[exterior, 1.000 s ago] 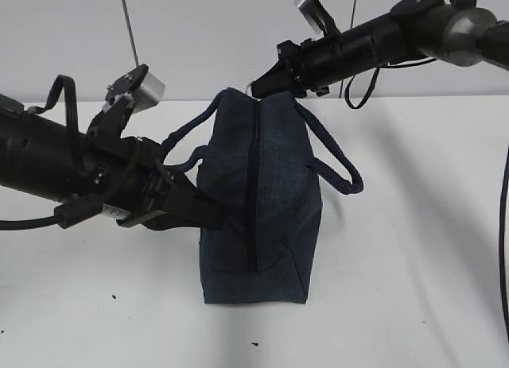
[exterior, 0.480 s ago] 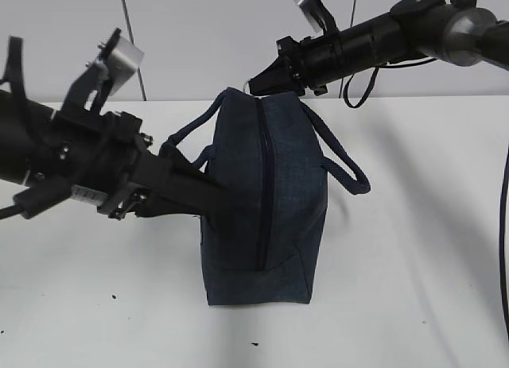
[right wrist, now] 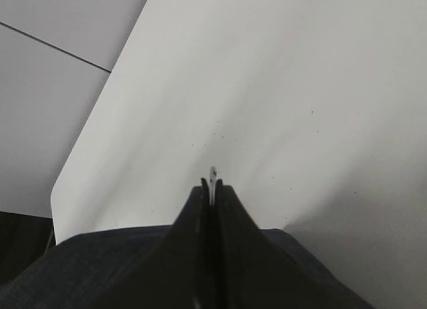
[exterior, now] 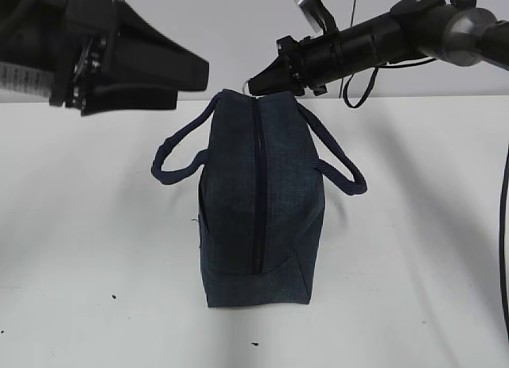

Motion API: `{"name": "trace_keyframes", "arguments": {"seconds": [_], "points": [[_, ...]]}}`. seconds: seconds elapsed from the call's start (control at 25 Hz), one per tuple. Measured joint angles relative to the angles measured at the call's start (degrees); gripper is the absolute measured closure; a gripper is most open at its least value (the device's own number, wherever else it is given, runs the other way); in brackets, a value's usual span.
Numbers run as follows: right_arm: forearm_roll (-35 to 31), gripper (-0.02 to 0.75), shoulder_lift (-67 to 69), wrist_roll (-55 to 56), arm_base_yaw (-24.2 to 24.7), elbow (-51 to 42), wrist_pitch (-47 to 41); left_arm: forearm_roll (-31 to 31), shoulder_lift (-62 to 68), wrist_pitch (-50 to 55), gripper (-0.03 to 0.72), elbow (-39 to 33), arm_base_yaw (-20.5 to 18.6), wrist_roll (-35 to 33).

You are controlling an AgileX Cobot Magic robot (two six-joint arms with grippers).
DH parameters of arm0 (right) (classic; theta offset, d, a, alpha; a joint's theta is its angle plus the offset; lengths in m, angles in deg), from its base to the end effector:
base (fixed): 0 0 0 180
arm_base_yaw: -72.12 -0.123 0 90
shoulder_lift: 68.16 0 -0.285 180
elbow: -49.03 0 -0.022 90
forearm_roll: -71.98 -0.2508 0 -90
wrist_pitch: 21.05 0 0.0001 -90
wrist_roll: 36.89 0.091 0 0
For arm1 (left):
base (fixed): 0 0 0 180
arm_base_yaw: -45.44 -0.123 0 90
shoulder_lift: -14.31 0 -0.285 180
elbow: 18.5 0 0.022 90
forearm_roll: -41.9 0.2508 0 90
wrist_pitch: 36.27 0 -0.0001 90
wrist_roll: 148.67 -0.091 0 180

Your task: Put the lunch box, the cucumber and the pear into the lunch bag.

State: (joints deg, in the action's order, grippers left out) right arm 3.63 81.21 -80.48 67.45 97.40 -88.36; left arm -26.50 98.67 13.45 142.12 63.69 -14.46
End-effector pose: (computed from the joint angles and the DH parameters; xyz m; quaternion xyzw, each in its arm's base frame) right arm 0.5160 0.1205 0.2048 -0.1879 0.8177 0.4788 0.2585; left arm 0.2379 -0.1465 0.3296 0.2104 0.8179 -0.4412 0.3036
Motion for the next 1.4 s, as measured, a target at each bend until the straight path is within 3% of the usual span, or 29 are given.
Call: {"name": "trace_keyframes", "arguments": {"seconds": [0.24, 0.52, 0.76, 1.0, 1.08, 1.28, 1.4], "points": [[0.00, 0.732, 0.00, 0.00, 0.00, 0.00, -0.39, 9.61, 8.49, -2.03, 0.253, 9.60, 0.00, 6.40], [0.00, 0.732, 0.00, 0.00, 0.00, 0.00, -1.00, 13.63, 21.80, -2.41, 0.253, 21.00, 0.00, 8.10], [-0.24, 0.732, 0.00, 0.00, 0.00, 0.00, -1.12, 22.92, 29.90, -2.24, 0.253, 31.06, 0.00, 12.96], [-0.34, 0.732, 0.00, 0.00, 0.00, 0.00, -1.20, 24.61, 35.43, -0.45, 0.267, 35.28, -0.06, 14.08], [-0.36, 0.732, 0.00, 0.00, 0.00, 0.00, -1.20, 24.64, 36.65, 0.35, 0.323, 35.33, -0.11, 14.23], [-0.36, 0.732, 0.00, 0.00, 0.00, 0.00, -1.20, 24.20, 37.85, 2.35, 0.633, 35.62, -0.11, 14.27], [-0.36, 0.732, 0.00, 0.00, 0.00, 0.00, -1.20, 24.09, 37.79, 2.60, 0.678, 35.63, -0.11, 14.27]]}}
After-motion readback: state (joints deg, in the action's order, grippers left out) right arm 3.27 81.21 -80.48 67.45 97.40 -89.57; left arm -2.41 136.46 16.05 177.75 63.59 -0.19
